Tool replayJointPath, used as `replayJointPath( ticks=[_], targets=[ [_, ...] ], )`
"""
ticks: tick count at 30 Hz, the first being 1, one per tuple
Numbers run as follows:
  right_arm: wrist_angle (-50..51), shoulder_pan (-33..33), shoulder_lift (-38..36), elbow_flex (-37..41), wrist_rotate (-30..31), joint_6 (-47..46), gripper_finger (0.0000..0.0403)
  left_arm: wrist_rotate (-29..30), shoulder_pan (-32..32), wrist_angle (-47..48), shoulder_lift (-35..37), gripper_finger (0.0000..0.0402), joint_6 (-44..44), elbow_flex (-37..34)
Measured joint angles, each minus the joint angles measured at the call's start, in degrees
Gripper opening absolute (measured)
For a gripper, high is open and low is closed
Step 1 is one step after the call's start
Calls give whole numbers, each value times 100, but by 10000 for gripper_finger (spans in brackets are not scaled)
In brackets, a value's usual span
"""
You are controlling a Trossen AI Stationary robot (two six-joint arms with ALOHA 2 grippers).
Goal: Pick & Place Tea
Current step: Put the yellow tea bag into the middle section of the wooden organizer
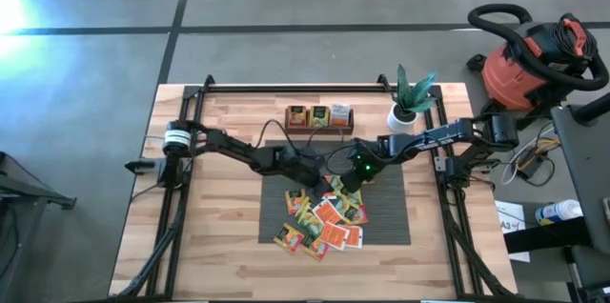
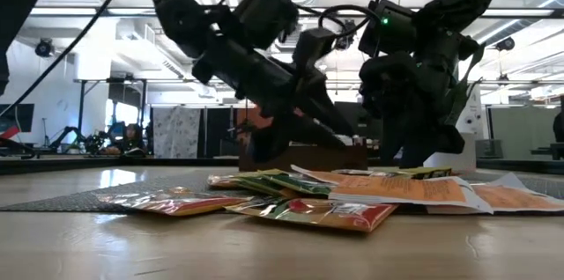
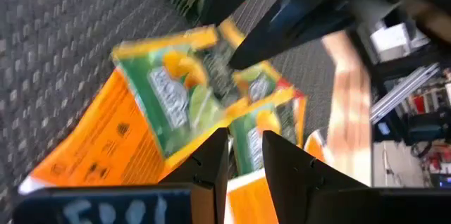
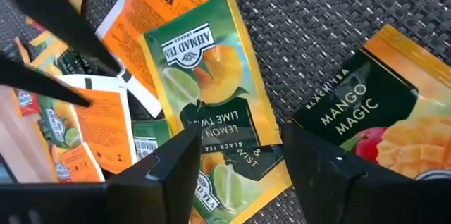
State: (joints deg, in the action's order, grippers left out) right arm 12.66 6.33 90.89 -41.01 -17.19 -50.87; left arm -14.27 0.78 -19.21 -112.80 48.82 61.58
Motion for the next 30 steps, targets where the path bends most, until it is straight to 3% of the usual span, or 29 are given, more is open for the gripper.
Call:
replayJointPath(
  ticks=[19, 30],
  targets=[
    [-305, -17, -2, -231, -134, -61, 192, 9, -48, 154, -307, 84, -55, 112],
    [-212, -124, 154, -267, -280, 181, 149, 116, -46, 198, -307, 84, -53, 106]
  ],
)
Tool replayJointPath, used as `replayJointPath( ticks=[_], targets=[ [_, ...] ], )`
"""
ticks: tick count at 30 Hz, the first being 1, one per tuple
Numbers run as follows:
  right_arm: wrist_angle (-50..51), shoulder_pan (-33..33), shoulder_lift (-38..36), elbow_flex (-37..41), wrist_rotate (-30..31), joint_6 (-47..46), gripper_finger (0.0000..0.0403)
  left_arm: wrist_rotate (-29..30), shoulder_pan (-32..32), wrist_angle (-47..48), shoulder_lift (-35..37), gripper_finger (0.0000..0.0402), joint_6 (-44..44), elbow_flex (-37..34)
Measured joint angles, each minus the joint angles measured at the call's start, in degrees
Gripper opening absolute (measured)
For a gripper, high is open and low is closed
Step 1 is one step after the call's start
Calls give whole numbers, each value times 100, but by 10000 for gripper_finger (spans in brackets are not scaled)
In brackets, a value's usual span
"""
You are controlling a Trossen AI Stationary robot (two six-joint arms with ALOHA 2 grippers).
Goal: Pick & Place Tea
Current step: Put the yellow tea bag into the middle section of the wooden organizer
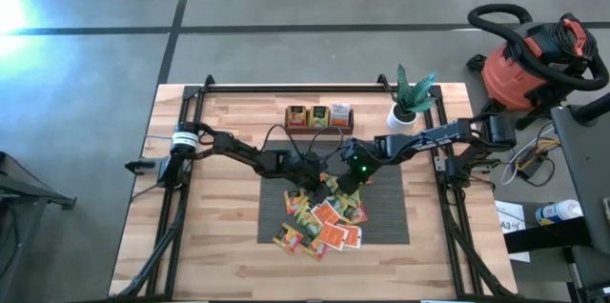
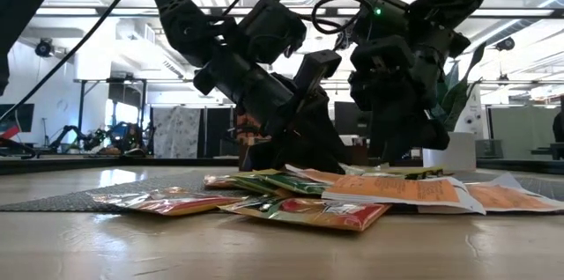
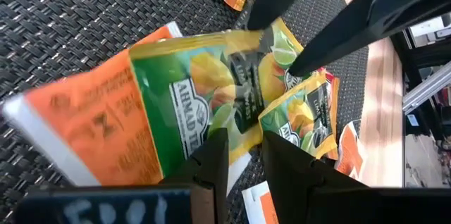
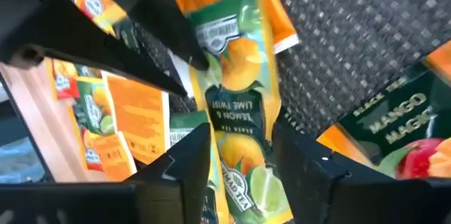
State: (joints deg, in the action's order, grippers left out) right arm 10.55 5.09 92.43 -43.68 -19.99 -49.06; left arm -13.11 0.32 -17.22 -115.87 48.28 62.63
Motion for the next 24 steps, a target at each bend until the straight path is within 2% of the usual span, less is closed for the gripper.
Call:
replayJointPath(
  ticks=[11, 19, 24],
  targets=[
    [-63, -58, 157, 2, -148, 18, 92, 58, 0, 54, 0, 84, -41, -2],
    [-396, -58, 157, -23, -83, 162, 18, 59, 0, 54, 0, 84, -38, -2],
    [-387, -58, 154, -81, -67, 228, 9, 59, 0, 54, 0, 84, -38, -2]
  ],
)
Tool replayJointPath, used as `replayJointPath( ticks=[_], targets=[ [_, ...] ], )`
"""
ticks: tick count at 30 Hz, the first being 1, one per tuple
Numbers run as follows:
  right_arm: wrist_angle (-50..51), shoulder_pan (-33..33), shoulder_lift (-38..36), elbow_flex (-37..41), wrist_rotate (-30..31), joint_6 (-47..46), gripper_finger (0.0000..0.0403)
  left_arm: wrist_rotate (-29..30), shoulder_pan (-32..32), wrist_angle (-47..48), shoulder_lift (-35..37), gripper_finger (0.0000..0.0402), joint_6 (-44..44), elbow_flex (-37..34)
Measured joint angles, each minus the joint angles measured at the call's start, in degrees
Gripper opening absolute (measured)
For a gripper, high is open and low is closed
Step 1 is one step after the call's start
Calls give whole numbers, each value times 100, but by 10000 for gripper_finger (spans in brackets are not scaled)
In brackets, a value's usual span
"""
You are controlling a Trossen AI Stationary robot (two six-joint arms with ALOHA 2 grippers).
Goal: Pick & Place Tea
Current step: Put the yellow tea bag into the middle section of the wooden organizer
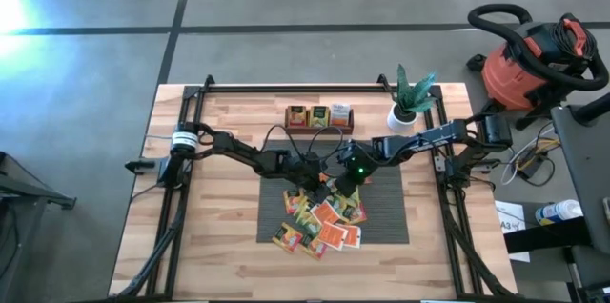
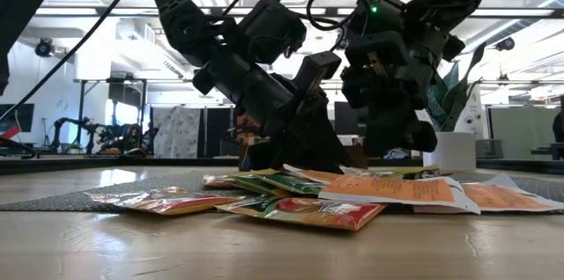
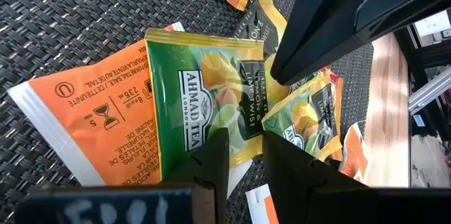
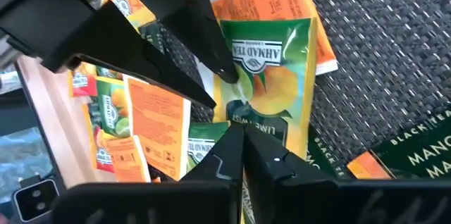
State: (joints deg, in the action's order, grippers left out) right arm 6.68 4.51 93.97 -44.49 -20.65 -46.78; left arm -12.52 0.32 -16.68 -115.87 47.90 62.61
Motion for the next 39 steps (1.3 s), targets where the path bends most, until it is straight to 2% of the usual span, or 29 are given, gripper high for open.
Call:
replayJointPath(
  ticks=[9, 20, 24, 29, 33, 39],
  targets=[
    [631, 0, -5, -8, 195, 29, 22, -1, 0, 29, 0, 84, -75, -2],
    [631, 0, -7, -4, 256, 26, 133, 11, 4, 106, 0, 84, -131, -2],
    [609, 0, -7, -2, 132, -69, 159, 24, 0, 109, 0, 84, -138, -2],
    [498, 0, 1, 0, -48, -81, 160, 100, -2, 106, 0, 84, -142, -4],
    [455, 4, 181, 0, -90, -77, 144, 114, 4, 111, 0, 84, -151, -7],
    [76, 9, 490, -15, -509, -128, 125, 123, 4, 124, -1, 84, -157, -11]
  ],
)
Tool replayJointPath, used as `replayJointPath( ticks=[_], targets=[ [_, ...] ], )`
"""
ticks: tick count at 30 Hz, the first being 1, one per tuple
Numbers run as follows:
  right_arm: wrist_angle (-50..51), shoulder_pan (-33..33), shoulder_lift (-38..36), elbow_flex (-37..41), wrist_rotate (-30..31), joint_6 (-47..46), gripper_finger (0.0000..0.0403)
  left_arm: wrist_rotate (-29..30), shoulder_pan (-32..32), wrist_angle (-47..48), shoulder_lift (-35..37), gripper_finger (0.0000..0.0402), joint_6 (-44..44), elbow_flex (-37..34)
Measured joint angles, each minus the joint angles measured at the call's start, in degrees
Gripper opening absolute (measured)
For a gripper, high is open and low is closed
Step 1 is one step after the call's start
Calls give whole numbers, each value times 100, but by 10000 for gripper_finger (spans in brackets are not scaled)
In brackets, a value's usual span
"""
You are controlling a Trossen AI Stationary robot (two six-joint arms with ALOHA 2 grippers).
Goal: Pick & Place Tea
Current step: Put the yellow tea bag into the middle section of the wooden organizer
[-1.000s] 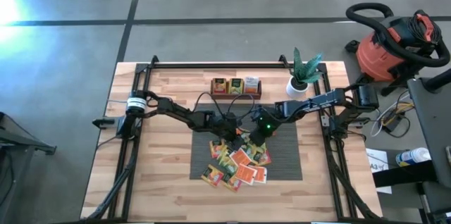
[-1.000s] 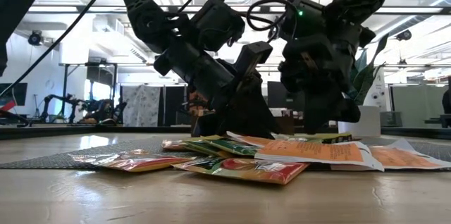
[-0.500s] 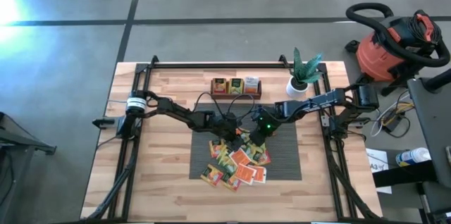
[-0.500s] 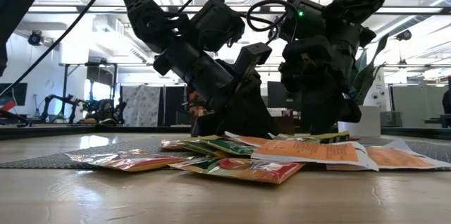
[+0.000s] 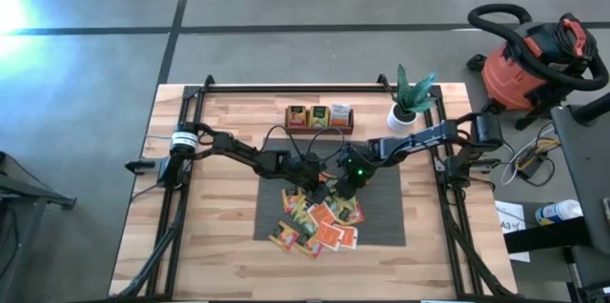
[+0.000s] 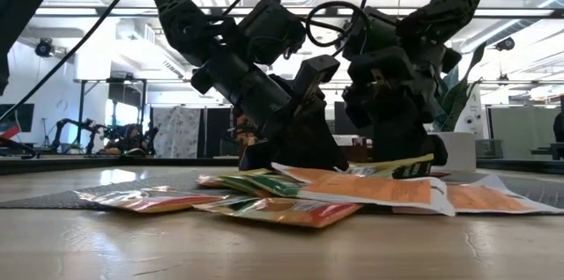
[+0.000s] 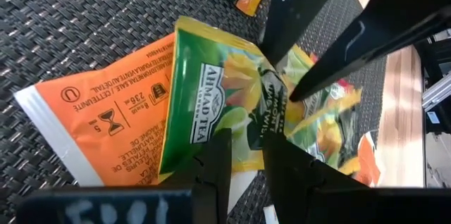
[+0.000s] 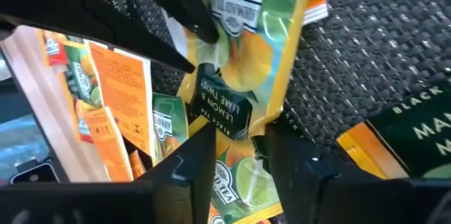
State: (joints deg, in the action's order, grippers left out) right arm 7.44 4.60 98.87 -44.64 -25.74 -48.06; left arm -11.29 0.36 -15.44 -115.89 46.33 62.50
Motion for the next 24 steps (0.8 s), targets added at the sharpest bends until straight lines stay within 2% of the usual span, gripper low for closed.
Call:
replayJointPath(
  ticks=[7, 17, 24],
  targets=[
    [82, 4, -252, -14, 87, 44, 123, 7, -7, 6, 1, 84, 4, 0],
    [276, 76, -586, -22, 733, 190, 124, 20, -7, 6, -1, 84, 15, 2],
    [325, 119, -558, -20, 943, 222, 152, 17, -7, 7, -1, 84, 24, 2]
  ],
)
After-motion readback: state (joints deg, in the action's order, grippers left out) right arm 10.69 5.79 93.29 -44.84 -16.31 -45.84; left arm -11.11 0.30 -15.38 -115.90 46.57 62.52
